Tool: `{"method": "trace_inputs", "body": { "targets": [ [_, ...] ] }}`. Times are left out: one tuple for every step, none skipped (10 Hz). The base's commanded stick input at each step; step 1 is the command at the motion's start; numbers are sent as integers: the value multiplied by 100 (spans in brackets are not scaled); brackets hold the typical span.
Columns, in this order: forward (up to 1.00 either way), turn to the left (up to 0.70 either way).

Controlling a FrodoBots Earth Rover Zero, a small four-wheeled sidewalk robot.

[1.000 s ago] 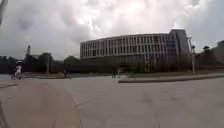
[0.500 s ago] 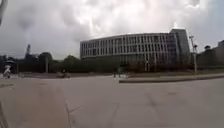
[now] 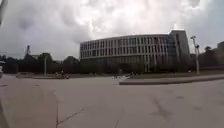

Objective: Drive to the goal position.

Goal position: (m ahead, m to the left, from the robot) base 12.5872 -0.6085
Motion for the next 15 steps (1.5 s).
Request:
{"method": "trace_inputs", "body": {
  "targets": [
    [70, 0],
    [70, 0],
    [70, 19],
    [70, 30],
    [70, 35],
    [70, 35],
    [70, 25],
    [70, 7],
    [70, 0],
    [70, 0],
    [70, 0],
    [70, 0],
    [70, 0],
    [70, 0],
    [70, 0]
  ]
}}
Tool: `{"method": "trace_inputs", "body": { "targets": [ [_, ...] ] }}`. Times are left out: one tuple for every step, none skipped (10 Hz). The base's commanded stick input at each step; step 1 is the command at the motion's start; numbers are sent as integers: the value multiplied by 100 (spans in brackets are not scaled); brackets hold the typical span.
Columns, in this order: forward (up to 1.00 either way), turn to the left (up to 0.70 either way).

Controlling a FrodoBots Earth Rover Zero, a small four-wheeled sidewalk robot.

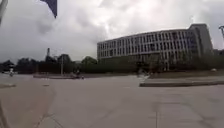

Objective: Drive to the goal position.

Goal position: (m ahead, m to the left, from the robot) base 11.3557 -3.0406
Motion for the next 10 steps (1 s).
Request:
{"method": "trace_inputs", "body": {
  "targets": [
    [70, 0],
    [70, 0],
    [70, 0],
    [70, 0],
    [70, 0],
    [70, 0],
    [70, 0],
    [70, 0],
    [70, 0],
    [70, 0]
  ]
}}
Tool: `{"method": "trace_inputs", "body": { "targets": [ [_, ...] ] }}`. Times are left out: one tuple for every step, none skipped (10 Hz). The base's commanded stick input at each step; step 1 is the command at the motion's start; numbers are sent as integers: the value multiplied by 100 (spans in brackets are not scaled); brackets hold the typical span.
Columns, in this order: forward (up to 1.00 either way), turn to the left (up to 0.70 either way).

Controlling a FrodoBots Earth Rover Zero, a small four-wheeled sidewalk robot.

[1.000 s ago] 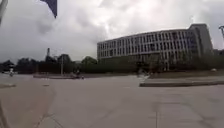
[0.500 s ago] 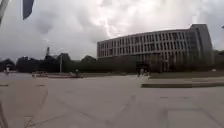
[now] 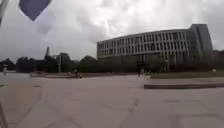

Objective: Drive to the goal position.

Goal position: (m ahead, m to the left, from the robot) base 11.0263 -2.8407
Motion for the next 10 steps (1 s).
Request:
{"method": "trace_inputs", "body": {
  "targets": [
    [70, 0],
    [70, -15],
    [70, -30],
    [70, -34],
    [70, -4],
    [70, -2],
    [70, 0],
    [70, 0],
    [70, 0],
    [70, 0]
  ]
}}
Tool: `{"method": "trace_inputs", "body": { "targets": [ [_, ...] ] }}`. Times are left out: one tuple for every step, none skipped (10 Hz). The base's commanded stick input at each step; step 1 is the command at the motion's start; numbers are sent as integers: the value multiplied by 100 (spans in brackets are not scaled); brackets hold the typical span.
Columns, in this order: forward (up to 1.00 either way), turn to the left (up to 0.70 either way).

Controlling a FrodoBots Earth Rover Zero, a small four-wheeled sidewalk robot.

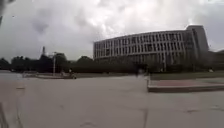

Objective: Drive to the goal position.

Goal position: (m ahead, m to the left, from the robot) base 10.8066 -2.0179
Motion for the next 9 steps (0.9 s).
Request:
{"method": "trace_inputs", "body": {
  "targets": [
    [70, 0],
    [70, 0],
    [70, 0],
    [70, 0],
    [70, 0],
    [70, 0],
    [70, 0],
    [70, 0],
    [70, 0]
  ]
}}
